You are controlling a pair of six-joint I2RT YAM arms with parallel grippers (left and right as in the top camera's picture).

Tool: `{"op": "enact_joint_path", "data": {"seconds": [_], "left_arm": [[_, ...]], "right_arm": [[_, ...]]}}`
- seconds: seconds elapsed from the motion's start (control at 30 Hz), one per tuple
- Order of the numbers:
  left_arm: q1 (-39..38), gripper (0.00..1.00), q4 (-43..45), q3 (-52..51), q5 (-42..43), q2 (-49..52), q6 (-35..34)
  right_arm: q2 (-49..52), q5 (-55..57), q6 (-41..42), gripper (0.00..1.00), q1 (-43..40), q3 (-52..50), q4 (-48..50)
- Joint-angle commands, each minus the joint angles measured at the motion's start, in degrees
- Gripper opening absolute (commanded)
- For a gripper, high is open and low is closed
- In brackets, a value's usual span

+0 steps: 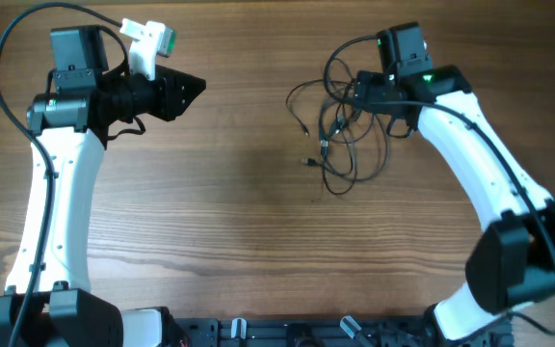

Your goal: Untangle cables

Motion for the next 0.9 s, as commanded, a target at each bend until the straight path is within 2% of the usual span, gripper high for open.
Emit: {"op": "enact_joint_path", "data": {"seconds": [0.0, 0.23, 0.5, 0.53, 0.57, 0.6, 0.63, 0.77, 0.87], "left_arm": [[0.2, 0.29, 0.0, 0.1, -0.1, 0.4, -0.1], [0.2, 0.29, -0.3, 0.1, -0.2, 0.4, -0.1], [0.2, 0.29, -0.7, 0.1, -0.2, 0.4, -0.1], [0.2, 0.29, -0.7, 0.1, -0.2, 0.4, -0.1], [0.2, 0.29, -0.7, 0.1, -0.2, 0.4, -0.1], [0.2, 0.29, -0.7, 0.1, -0.1, 0.4, -0.1], [0.2, 0.29, -0.8, 0.1, -0.2, 0.4, -0.1], [0.2, 0.29, -1.7, 0.1, -0.2, 0.4, 0.4], [0.2, 0.29, -1.8, 0.1, -1.0, 0.4, 0.4]], "right_arm": [[4.9, -2.3, 0.4, 1.00, 0.7, 0.0, 1.2], [13.1, -3.6, 2.8, 1.00, 0.6, 0.0, 3.8], [15.8, -5.7, 2.8, 0.99, 0.6, 0.0, 6.0], [15.8, -5.7, 2.8, 0.80, 0.6, 0.0, 5.9], [15.8, -5.7, 2.9, 0.53, 0.6, 0.0, 6.1], [15.8, -5.6, 3.3, 0.18, 0.6, 0.0, 6.3], [15.8, -5.6, 4.1, 0.05, 0.6, 0.0, 6.3], [15.7, -7.4, 4.2, 0.04, 0.6, 0.0, 5.9], [14.1, -11.0, 1.0, 0.05, 0.6, 0.2, 5.9]]}}
